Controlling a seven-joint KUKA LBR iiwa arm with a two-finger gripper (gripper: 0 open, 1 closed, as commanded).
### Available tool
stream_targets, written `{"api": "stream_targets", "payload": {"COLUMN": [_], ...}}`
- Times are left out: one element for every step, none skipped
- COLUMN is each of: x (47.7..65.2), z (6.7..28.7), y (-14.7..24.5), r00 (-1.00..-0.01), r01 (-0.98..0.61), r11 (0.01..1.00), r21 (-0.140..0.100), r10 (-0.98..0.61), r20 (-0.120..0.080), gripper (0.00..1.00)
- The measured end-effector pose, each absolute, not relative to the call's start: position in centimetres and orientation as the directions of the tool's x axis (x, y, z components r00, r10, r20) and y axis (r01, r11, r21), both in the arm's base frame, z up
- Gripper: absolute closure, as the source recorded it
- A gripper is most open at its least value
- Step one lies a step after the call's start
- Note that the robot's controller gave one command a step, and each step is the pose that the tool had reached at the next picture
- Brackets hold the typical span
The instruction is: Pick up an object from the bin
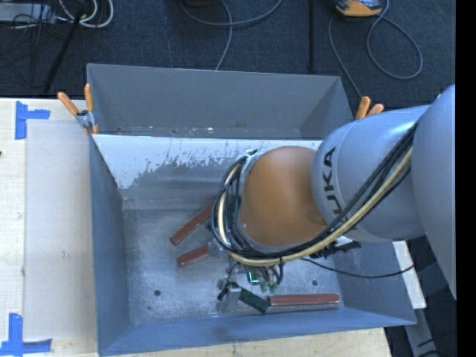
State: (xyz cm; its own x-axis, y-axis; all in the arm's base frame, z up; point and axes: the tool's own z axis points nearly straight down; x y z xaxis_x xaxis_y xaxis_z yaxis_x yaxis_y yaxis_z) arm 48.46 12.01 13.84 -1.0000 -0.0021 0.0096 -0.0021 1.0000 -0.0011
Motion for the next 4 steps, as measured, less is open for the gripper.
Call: {"api": "stream_targets", "payload": {"x": [52.5,57.2,62.0,62.0], "z": [7.2,19.4,9.4,7.1], "y": [7.2,3.4,8.3,9.7], "r00": [-0.994,-0.844,-0.672,-0.656], "r01": [-0.106,-0.536,-0.741,-0.755], "r11": [0.994,0.844,0.672,0.656], "r21": [0.005,-0.001,0.004,0.0], "r10": [-0.106,-0.536,-0.741,-0.755], "r20": [-0.014,-0.004,0.0,-0.001], "gripper": [0.0,0.0,0.0,0.0]}}
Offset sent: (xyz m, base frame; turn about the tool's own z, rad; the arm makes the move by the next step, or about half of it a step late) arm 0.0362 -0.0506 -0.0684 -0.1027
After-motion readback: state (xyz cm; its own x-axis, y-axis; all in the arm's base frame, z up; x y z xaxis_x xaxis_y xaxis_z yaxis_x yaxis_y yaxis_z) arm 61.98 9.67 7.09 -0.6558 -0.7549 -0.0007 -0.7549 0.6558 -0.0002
